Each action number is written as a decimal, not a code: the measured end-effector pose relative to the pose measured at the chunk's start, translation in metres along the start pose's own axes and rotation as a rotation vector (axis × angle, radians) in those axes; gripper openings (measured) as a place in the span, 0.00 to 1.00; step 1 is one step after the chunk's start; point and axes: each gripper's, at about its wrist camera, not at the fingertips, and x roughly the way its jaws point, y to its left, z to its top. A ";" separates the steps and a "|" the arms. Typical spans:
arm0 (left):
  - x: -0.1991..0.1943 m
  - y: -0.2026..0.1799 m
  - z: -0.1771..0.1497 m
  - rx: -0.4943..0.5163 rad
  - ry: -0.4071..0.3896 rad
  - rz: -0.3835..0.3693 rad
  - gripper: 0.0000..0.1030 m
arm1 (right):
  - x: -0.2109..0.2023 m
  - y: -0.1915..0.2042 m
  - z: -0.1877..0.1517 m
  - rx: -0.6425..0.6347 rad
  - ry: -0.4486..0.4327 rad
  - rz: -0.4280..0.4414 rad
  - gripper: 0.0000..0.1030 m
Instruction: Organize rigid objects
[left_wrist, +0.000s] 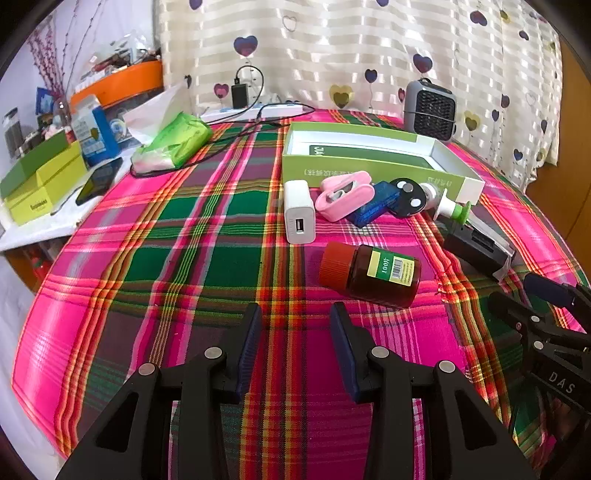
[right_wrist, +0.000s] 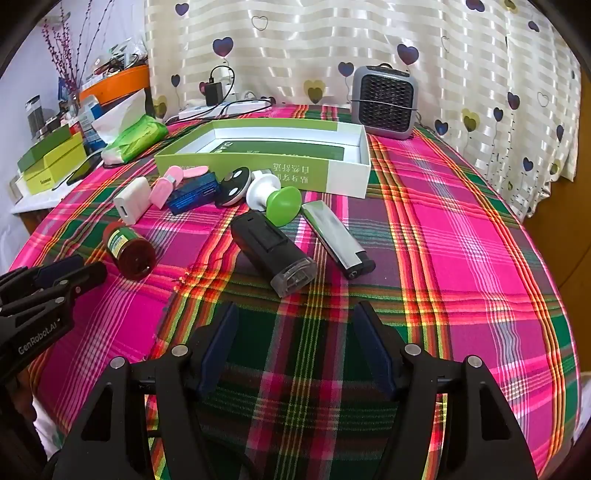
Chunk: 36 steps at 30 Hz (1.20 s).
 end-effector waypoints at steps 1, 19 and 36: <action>0.000 0.000 0.000 -0.001 0.000 0.000 0.36 | 0.000 0.000 0.000 0.000 0.000 0.000 0.63; -0.002 -0.003 0.002 0.005 0.001 0.004 0.36 | -0.001 -0.002 0.001 -0.008 0.004 0.007 0.63; -0.001 -0.004 0.002 0.002 0.002 0.012 0.36 | 0.000 -0.001 0.001 -0.008 0.004 0.007 0.63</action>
